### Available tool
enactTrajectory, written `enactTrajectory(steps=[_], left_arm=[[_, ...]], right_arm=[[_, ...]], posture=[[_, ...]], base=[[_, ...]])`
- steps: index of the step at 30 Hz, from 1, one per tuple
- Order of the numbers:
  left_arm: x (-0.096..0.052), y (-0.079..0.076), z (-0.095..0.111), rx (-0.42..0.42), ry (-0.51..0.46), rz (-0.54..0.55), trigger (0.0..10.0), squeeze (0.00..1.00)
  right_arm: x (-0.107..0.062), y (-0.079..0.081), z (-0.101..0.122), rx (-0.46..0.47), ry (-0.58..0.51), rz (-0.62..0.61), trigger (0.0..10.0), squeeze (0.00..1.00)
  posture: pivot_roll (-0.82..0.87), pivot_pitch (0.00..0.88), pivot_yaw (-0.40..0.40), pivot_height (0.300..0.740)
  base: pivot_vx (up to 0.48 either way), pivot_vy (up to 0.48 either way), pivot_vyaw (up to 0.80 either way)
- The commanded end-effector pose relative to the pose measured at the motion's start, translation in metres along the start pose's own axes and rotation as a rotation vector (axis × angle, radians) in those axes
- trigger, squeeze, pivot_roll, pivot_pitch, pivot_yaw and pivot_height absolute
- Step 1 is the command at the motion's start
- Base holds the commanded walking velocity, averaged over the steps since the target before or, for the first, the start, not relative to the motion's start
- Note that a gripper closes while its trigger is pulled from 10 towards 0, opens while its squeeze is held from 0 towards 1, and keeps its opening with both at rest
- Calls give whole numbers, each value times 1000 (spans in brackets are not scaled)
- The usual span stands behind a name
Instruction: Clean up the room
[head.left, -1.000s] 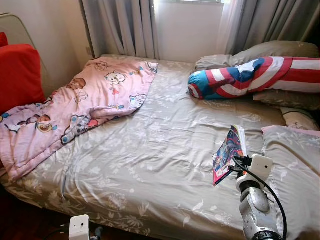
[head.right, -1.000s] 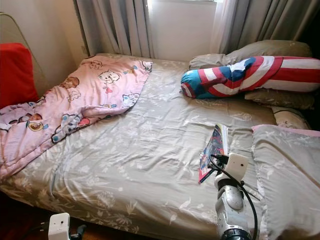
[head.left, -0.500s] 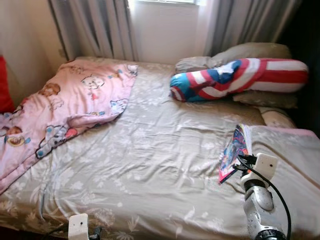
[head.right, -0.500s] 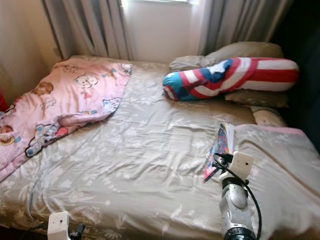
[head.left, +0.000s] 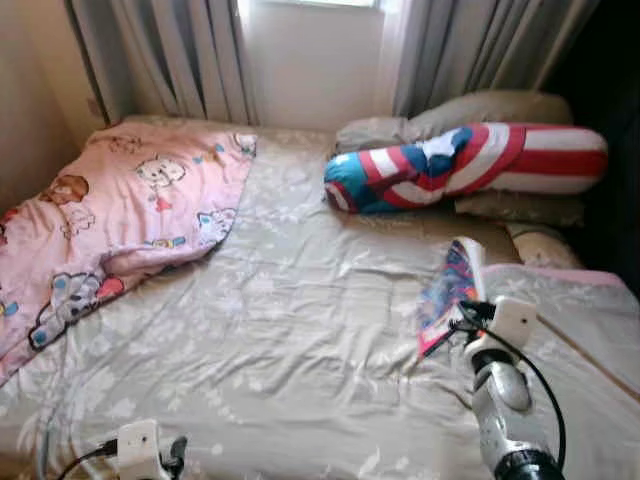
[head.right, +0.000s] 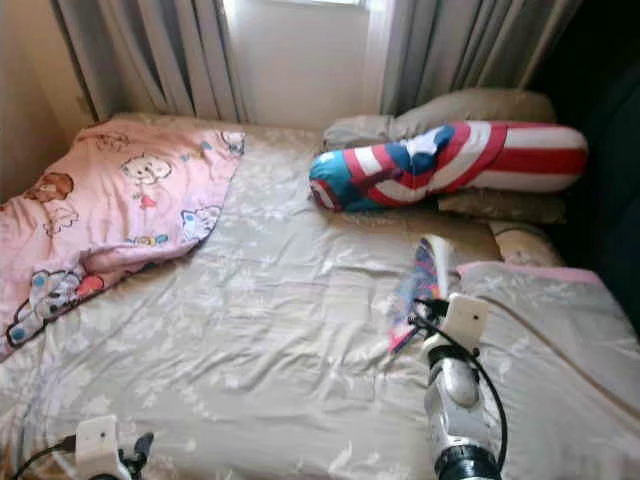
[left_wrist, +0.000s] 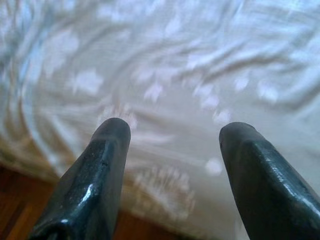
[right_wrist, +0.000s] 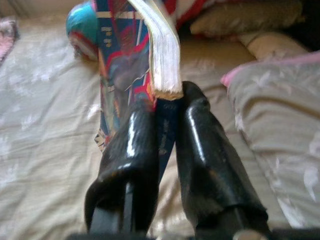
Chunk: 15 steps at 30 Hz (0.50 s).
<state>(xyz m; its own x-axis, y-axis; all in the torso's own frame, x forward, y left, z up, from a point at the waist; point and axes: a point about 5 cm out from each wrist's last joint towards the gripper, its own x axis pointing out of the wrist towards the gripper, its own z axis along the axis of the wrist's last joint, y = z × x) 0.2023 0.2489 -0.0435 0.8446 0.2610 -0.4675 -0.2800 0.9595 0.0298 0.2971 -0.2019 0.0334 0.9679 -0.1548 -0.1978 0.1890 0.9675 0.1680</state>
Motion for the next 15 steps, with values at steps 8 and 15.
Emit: enactTrajectory(steps=[8, 15], left_arm=[[4, -9, 29, -30, -191, -30, 10000, 0], [6, -18, 55, -41, -330, -58, 10000, 0]], right_arm=[[0, 15, 8, 45, -35, 149, 10000, 0], [-7, 33, 6, 83, -36, 273, 10000, 0]], posture=[[15, 0, -28, 731], [3, 0, -11, 731]], base=[[0, 0, 0], [0, 0, 0]])
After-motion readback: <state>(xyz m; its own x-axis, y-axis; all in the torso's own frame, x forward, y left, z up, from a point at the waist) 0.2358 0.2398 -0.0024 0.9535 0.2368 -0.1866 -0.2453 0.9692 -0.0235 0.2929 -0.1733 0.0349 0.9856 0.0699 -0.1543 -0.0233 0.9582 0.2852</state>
